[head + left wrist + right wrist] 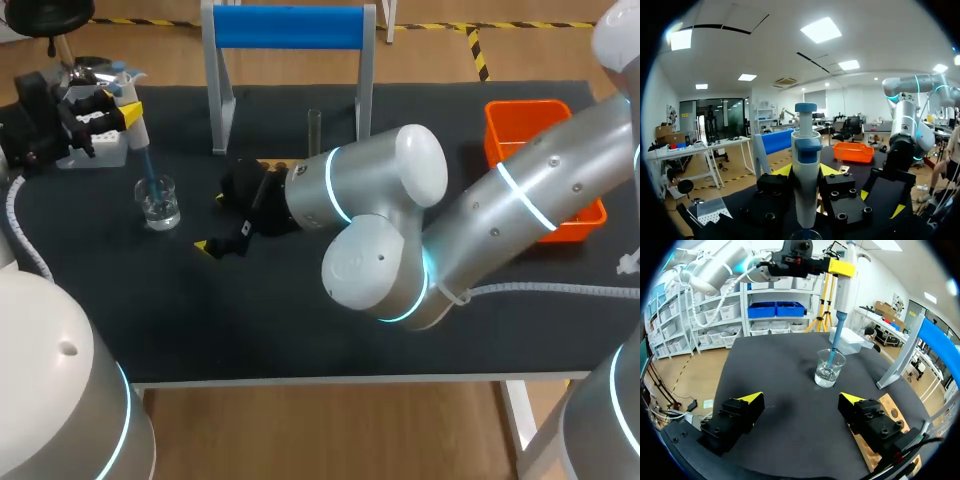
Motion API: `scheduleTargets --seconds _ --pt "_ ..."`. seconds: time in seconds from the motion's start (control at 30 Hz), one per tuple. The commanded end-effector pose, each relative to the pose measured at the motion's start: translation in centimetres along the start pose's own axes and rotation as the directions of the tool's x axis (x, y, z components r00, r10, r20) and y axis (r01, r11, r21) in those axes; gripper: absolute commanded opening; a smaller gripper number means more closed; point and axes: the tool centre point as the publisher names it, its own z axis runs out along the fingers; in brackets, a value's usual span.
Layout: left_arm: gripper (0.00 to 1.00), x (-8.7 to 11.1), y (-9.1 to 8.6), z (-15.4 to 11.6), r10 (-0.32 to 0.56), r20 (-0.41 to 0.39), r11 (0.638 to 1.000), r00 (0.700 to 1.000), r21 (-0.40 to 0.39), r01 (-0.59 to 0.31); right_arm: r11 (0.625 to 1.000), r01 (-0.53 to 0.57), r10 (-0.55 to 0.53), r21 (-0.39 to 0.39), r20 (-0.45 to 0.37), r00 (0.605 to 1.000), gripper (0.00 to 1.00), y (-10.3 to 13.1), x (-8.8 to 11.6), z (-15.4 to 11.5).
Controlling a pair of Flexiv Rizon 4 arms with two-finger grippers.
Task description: Invert the test tube, pick up the pipette, mount the tip to pipette, aspirate from beaker and dispense into the tube, eject the tip, return the pipette, and cap with the stopper.
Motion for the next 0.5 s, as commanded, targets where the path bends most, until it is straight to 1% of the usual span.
scheduleTargets --seconds 0.03,0.1,0.17,0.2,0.27,0.33,0.5 --pt "0.00 0.1 0.0 0.1 0.001 0.003 1.000 1.000 0.002 -0.001 1.000 0.006 -0.008 -0.015 -0.088 0.996 1.00 0.2 -0.8 -4.0" --pt "0.00 0.1 0.0 0.1 0.001 0.003 1.000 1.000 0.002 -0.001 1.000 0.017 -0.021 -0.026 -0.126 0.992 1.00 0.6 -0.8 -5.2" --pt "0.00 0.1 0.0 0.1 0.001 0.003 1.000 1.000 0.002 -0.001 0.998 0.024 -0.032 -0.059 -0.142 0.989 1.00 1.2 -0.9 -6.5" --pt "0.00 0.1 0.0 0.1 0.001 0.003 1.000 1.000 0.002 -0.001 0.997 0.027 -0.040 -0.079 -0.166 0.985 1.00 1.5 -0.9 -7.1" --pt "0.00 0.1 0.0 0.1 0.001 0.003 1.000 1.000 0.002 -0.001 0.995 0.031 -0.048 -0.100 -0.174 0.984 1.00 2.1 -1.2 -8.3" --pt "0.00 0.1 0.0 0.1 0.001 0.003 1.000 1.000 0.002 -0.001 0.990 0.018 -0.047 -0.137 -0.211 0.976 1.00 2.6 -1.5 -9.4" --pt "0.00 0.1 0.0 0.1 0.001 0.003 1.000 1.000 0.002 -0.001 0.979 0.053 -0.106 -0.197 -0.267 0.958 1.00 4.3 -2.3 -11.8"
